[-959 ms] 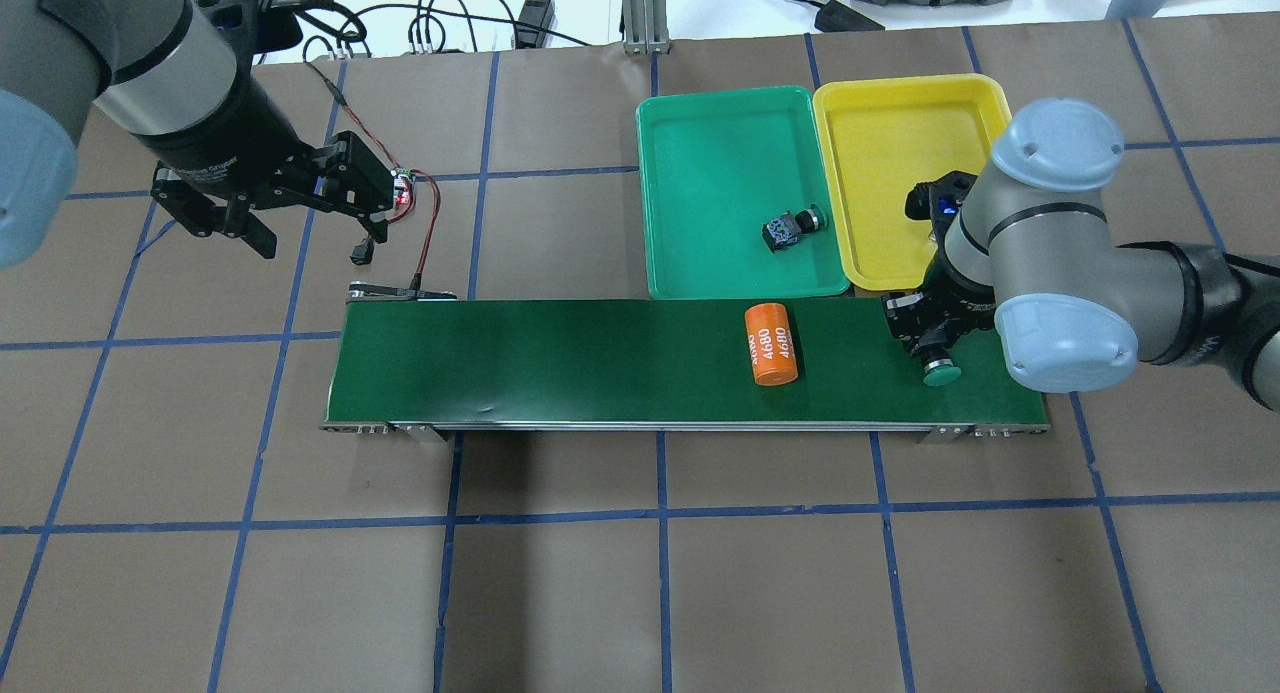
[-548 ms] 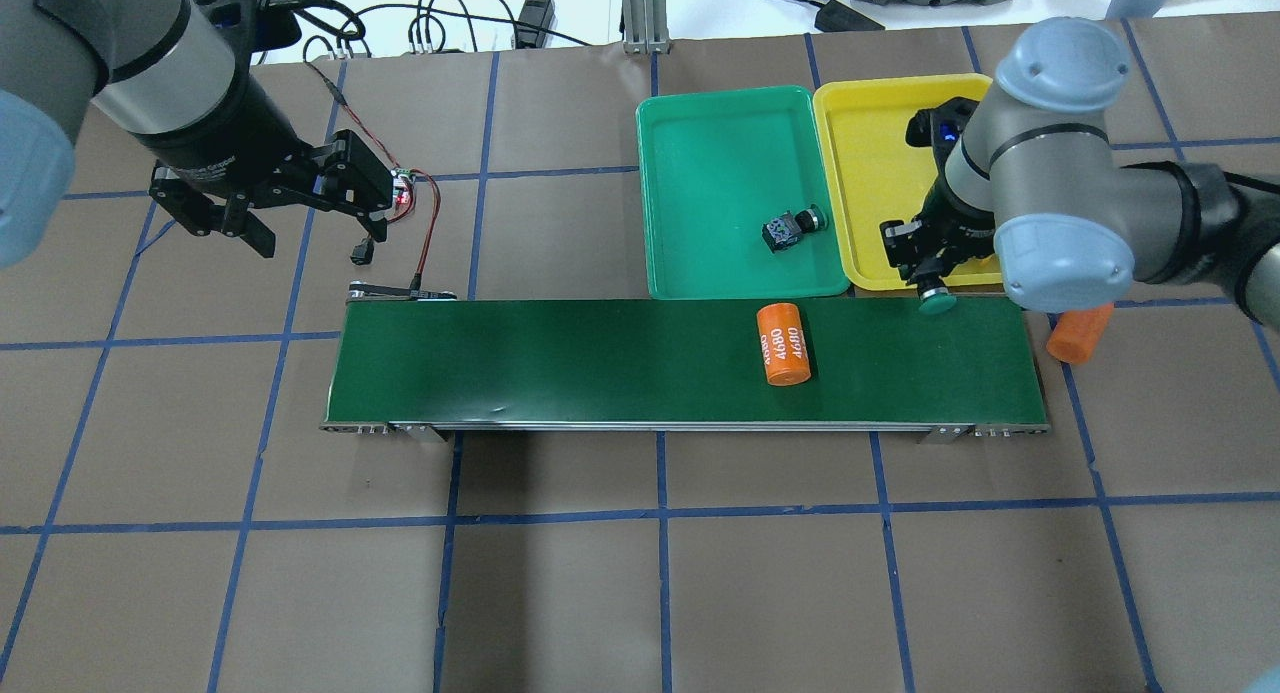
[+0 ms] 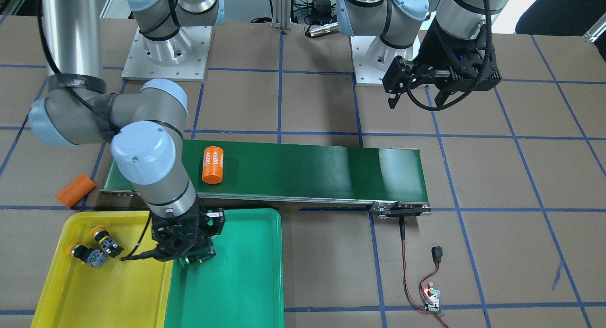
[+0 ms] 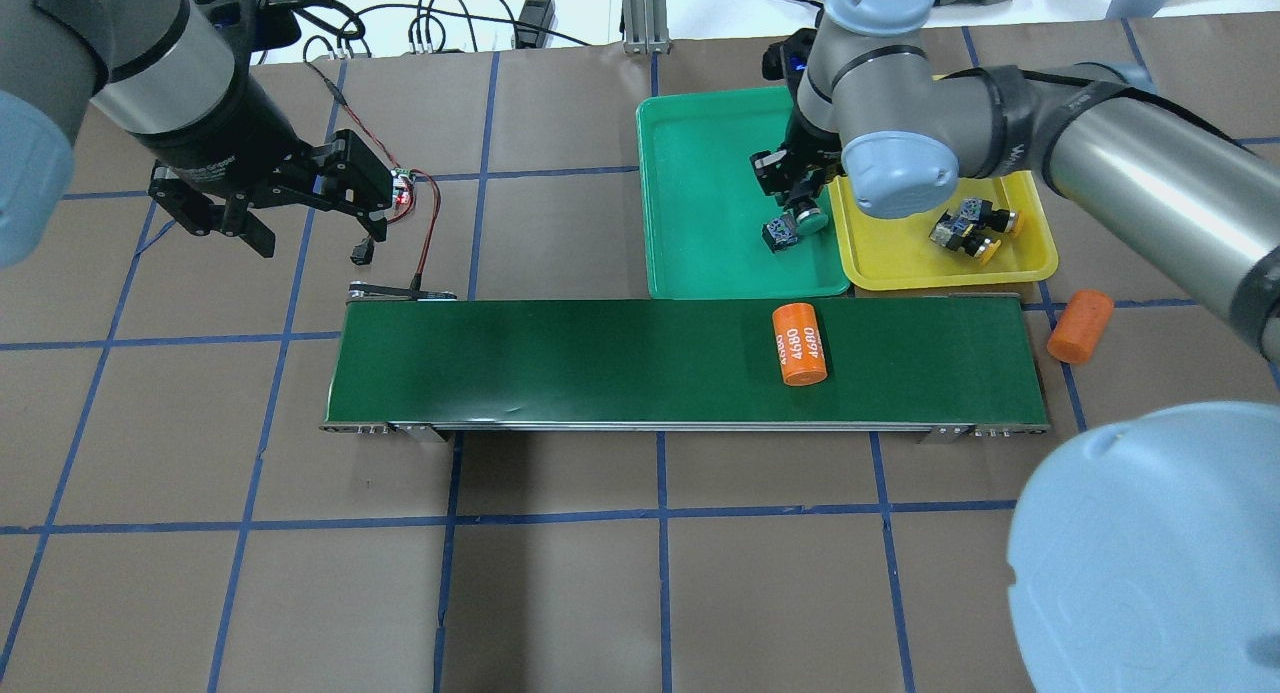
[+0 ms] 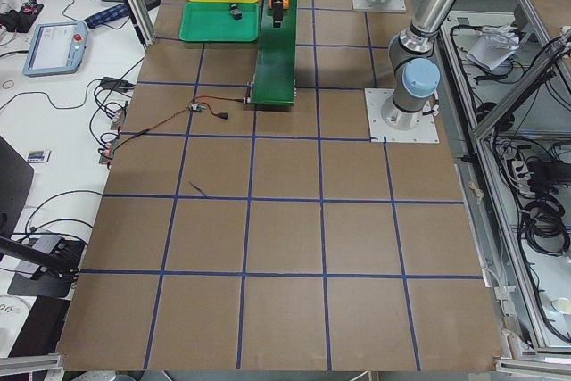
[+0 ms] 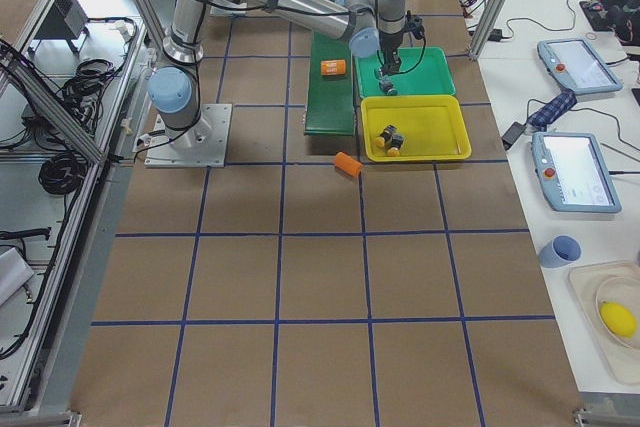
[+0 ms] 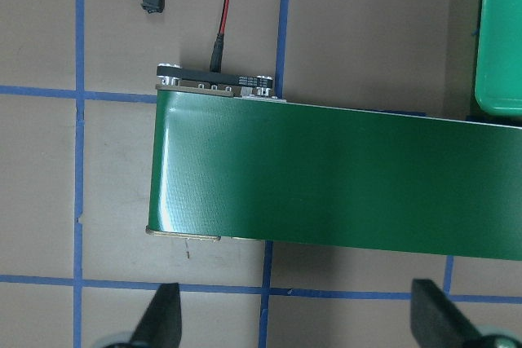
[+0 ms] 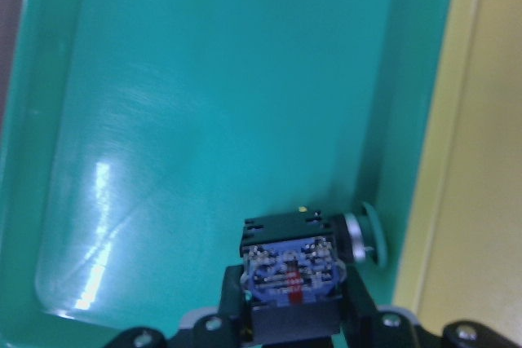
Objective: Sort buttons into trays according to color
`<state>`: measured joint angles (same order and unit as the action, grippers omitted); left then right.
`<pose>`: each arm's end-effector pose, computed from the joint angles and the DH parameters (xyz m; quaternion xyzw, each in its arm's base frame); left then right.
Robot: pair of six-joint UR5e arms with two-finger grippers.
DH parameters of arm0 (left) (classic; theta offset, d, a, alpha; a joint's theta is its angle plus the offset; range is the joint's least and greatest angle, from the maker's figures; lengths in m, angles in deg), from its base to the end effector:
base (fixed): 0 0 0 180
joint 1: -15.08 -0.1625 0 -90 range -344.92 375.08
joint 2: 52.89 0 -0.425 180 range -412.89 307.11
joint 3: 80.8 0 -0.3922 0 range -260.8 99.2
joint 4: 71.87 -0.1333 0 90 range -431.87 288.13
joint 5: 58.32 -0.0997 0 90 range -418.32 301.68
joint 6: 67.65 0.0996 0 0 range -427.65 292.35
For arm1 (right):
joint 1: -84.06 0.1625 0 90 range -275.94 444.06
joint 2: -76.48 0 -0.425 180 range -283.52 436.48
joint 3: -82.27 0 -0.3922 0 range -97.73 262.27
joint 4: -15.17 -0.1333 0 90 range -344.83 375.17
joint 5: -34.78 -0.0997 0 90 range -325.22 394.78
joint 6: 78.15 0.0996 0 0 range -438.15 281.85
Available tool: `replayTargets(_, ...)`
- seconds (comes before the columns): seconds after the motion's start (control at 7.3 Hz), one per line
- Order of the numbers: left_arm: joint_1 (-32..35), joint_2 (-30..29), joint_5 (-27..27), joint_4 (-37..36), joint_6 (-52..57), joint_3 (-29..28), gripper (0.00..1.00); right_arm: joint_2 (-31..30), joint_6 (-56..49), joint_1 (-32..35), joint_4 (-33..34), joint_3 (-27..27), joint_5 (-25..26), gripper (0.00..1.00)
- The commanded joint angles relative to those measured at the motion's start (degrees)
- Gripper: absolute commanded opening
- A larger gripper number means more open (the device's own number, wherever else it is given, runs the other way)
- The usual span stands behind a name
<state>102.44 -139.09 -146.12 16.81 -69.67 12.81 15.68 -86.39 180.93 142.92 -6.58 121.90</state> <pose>-0.1155 -0.4721 0.4910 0.0404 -0.9989 0.0133 0.0191 0.2173 -0.6472 0.2678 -0.1331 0.9872 -0.0848 0.0240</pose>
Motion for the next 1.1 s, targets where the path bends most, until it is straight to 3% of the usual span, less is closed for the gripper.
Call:
replayTargets(0.0, 0.0, 0.0, 0.0, 0.0, 0.0, 0.0, 1.0, 3.5, 0.7, 3.2, 3.5, 3.0, -2.0, 0.59)
replayTargets(0.14, 0.0, 0.0, 0.0, 0.0, 0.0, 0.0, 1.0, 3.2, 0.6, 2.6, 2.7, 3.0, -1.6, 1.0)
replayTargets(0.41, 0.0, 0.0, 0.0, 0.0, 0.0, 0.1, 1.0, 1.0, 0.6, 1.8, -1.1, 3.2, -1.3, 1.0)
replayTargets(0.82, 0.0, 0.2, 0.0, 0.1, 0.0, 0.0, 1.0, -13.5, -0.3, -3.8, -22.6, 3.6, 0.2, 1.0)
replayTargets(0.96, 0.1, 0.2, 0.0, 0.1, 0.0, 0.0, 1.0, -19.4, -0.4, -4.3, -30.6, 3.2, 4.0, 1.0)
